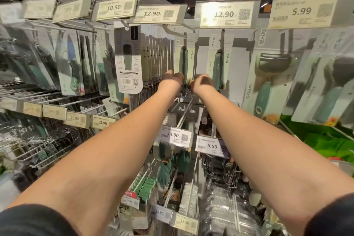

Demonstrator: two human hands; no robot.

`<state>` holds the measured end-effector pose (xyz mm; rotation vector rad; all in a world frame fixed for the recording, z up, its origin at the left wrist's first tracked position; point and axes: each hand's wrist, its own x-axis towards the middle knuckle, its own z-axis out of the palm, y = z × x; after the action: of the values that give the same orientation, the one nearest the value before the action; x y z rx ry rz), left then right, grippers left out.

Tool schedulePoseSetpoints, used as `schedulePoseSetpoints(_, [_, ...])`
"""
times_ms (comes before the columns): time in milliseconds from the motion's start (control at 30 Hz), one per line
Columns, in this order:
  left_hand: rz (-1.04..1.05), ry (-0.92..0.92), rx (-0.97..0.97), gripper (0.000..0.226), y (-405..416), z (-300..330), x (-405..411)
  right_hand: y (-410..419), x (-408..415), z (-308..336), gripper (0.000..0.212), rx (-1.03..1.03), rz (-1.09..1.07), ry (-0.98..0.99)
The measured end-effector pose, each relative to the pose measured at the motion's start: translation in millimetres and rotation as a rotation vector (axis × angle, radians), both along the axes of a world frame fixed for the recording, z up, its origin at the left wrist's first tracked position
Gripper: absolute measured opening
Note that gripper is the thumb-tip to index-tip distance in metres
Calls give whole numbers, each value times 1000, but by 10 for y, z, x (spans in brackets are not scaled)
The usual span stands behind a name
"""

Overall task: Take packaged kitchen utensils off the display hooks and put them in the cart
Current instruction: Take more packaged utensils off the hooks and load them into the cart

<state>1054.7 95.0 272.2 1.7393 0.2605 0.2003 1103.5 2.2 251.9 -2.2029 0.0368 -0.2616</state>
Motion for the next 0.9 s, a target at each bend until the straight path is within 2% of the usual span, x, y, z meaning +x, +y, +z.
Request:
schedulePoseSetpoints(67, [-8, -9, 32, 50, 53, -73, -191, -34, -163, -22, 35, -36, 5, 14])
schedulePoseSetpoints(167, [-60, -122, 52, 47, 205, -289, -611, -78, -508, -45, 38, -92, 1, 28])
schedulePoseSetpoints(267, [-109, -190, 96, 46, 483, -465, -1103, -40, -932, -77, 37, -105, 14, -53])
schedulePoseSetpoints(400, [-141, -202, 166, 31, 1158, -789, -1845, 228, -1636, -228, 26, -165, 110, -139])
schedulePoseSetpoints(533, [-71, -95, 221, 21, 2028, -1294, -2531, 863, -2213, -580, 23, -264, 251, -137])
schedulePoseSetpoints(667, [72, 97, 326, 25, 2863, -1892, -3142, 1698, -2588, -1199, 24, -377, 470, -49])
schedulePoseSetpoints(733, [134, 195, 371, 20, 3228, -2199, -3483, 2144, -2765, -1553, 25, -406, 554, -7])
schedulePoseSetpoints(900, [228, 427, 443, 27, 3921, -2918, -4272, 3036, -3206, -2338, 31, -478, 778, 149])
